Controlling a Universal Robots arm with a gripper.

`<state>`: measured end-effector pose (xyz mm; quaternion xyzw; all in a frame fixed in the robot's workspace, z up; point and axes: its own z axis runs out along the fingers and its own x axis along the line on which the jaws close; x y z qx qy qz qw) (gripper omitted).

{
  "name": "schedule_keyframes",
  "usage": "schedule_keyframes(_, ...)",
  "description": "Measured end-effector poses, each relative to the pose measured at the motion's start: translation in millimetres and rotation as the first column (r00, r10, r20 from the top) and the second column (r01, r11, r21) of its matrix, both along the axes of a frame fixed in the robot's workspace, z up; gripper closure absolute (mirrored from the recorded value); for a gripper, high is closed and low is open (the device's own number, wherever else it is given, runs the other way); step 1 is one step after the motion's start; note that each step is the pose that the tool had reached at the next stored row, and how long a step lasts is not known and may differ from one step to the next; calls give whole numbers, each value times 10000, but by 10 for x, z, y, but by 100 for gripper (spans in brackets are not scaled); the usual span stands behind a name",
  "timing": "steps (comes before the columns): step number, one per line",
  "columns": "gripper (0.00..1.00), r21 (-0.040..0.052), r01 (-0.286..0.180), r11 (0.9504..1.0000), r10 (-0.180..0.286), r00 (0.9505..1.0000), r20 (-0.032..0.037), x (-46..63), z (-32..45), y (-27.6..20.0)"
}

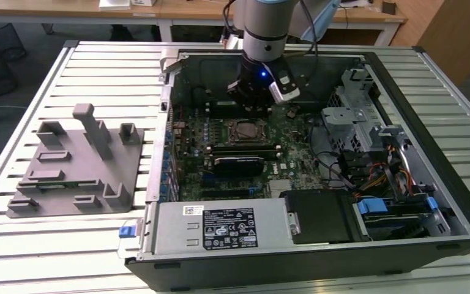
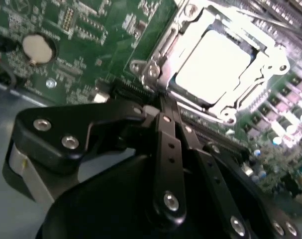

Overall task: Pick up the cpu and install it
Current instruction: 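Install the first cpu locking lever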

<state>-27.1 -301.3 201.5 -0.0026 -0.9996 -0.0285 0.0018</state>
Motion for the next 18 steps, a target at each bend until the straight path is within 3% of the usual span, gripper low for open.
schedule_keyframes(3,89,0,0,10000,0,10000,-9,0,76,-1)
schedule_keyframes(18,89,0,-1,10000,1,10000,-9,0,79,-61)
